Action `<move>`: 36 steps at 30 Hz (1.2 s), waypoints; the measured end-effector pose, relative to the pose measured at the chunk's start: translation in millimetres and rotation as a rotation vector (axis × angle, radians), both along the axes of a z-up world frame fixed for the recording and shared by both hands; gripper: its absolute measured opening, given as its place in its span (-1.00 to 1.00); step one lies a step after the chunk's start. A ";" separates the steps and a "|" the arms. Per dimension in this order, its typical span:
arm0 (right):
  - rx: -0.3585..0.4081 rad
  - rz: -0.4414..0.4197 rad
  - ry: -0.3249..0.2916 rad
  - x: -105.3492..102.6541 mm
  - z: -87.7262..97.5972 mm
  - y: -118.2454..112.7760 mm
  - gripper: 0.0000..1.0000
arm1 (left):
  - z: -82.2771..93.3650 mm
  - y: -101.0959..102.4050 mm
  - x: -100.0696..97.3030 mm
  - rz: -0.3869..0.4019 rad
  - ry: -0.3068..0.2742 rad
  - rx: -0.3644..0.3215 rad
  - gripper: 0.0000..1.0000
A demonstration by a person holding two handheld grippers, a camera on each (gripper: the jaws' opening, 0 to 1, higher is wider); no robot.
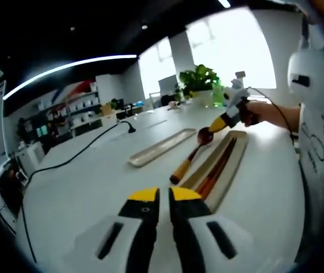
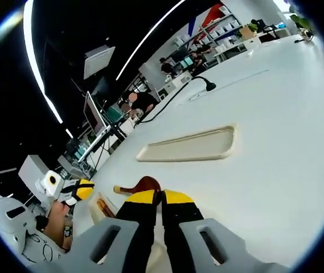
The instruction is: Arrange the utensils inside the cutlery case until each visible utensil rests in its matching compartment.
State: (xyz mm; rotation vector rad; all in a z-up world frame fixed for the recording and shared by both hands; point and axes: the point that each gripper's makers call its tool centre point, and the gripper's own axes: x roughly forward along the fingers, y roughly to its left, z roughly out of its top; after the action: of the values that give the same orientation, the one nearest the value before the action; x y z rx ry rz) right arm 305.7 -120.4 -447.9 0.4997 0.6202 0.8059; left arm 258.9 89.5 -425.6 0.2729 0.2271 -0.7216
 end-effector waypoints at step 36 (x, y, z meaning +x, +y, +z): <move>0.165 0.086 0.005 -11.5 22.7 26.3 -0.98 | 26.4 -52.8 -2.8 -0.189 -0.256 0.148 -0.59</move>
State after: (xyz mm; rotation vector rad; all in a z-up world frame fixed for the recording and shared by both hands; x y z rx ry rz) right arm 294.2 -94.0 -425.2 0.6295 0.5856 0.9423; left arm 256.1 36.7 -399.1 0.5291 0.0106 -0.8492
